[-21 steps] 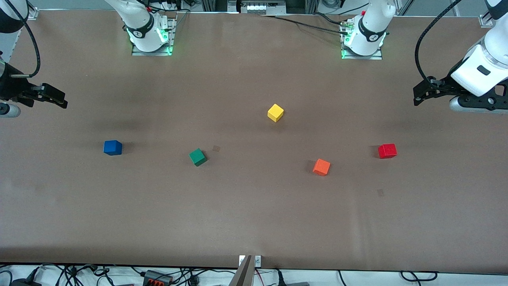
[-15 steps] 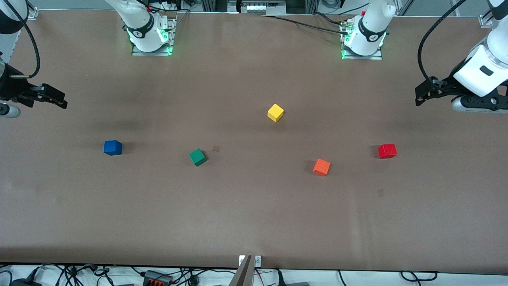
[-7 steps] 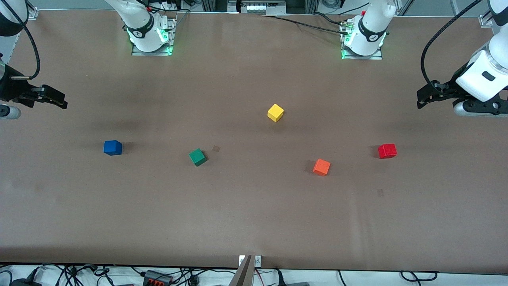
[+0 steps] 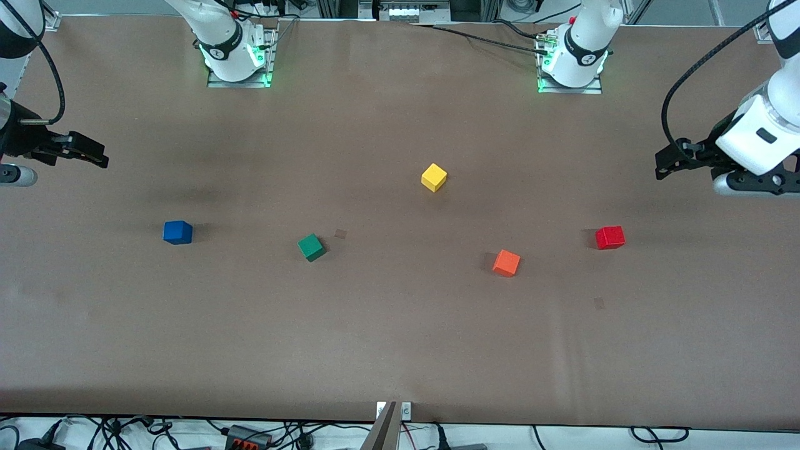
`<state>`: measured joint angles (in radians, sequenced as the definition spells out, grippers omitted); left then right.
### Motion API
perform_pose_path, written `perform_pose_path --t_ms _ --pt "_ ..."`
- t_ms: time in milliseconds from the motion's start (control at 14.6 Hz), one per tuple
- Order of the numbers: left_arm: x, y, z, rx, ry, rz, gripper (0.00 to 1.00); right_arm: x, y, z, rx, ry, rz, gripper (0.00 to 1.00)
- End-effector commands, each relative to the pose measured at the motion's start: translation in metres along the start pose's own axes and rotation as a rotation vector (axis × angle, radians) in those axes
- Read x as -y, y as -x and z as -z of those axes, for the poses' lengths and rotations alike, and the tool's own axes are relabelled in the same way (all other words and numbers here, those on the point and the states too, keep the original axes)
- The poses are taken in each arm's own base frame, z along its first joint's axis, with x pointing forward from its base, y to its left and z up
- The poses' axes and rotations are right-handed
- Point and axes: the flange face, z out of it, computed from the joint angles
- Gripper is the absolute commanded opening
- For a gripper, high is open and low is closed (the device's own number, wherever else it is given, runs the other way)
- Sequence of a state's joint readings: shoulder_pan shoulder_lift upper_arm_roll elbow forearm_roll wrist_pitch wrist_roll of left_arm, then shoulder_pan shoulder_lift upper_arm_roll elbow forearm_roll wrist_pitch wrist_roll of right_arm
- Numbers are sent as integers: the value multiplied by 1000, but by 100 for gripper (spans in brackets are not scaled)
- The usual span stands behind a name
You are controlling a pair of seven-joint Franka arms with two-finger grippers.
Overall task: Pass red block to right arm, stack on blue
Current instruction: 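Move the left gripper down toward the red cube, then lower the left gripper around the red cube and close it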
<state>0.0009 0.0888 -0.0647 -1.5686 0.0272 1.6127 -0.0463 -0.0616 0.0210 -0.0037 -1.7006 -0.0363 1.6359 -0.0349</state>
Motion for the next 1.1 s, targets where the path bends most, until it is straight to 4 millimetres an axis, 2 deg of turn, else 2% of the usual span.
perform_pose_path --t_ms 0,137,275,343,480,618,1029 --pt "17 -18 -13 31 12 18 100 0 5 2 6 -1 12 100" --pt "38 -24 -31 64 12 34 100 1 6 2 8 0 17 100" --pt "56 -32 -64 121 20 58 100 0 7 1 15 0 15 100" --pt "60 -38 -80 138 21 61 100 0 9 -1 35 -3 10 100" --pt "57 -49 -114 173 23 55 100 0 9 0 39 -1 10 100" --pt "56 -50 -156 187 25 54 100 1 9 0 38 -1 13 100" --pt "45 -26 -269 87 3 21 100 1 9 0 38 -1 13 100"
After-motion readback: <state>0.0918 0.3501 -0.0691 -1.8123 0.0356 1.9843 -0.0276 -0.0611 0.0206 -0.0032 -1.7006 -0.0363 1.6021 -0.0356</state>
